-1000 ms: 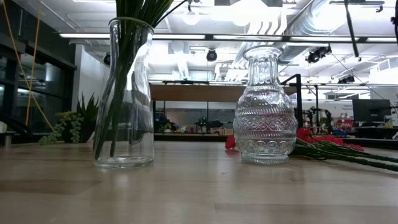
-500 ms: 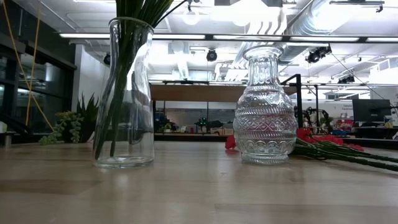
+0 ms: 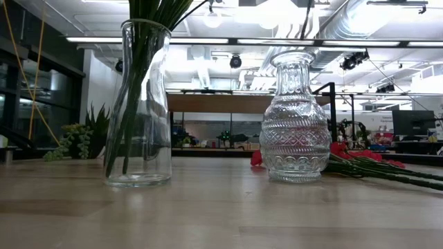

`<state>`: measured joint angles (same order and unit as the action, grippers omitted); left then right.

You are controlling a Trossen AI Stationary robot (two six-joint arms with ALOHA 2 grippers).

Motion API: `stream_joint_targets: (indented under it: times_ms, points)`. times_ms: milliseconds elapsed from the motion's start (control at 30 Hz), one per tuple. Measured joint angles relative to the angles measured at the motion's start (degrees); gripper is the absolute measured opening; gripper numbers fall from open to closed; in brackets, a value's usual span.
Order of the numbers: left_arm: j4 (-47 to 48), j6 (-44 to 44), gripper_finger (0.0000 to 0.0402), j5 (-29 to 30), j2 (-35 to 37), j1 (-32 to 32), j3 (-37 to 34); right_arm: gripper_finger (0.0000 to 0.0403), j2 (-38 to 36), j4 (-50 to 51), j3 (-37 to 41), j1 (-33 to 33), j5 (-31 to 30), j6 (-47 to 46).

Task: Pick and place flowers into a vace then onto a shelf
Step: Put the red flower into the right transparent flower vase

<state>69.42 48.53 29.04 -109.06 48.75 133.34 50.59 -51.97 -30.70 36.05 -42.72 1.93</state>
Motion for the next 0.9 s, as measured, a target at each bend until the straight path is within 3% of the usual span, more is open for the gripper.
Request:
stream_joint_targets:
  times_ms: [200,900]
  points:
    - [-0.45,0.00,0.0134,0.31,0.00,0.00,0.00,0.0000,0.20,3.48,0.00,-0.02,0.09,-1.89]
    - [-3.49,0.00,0.0134,0.70,0.00,0.00,0.00,0.0000,4.39,0.70,-0.02,-0.07,4.67,-3.41]
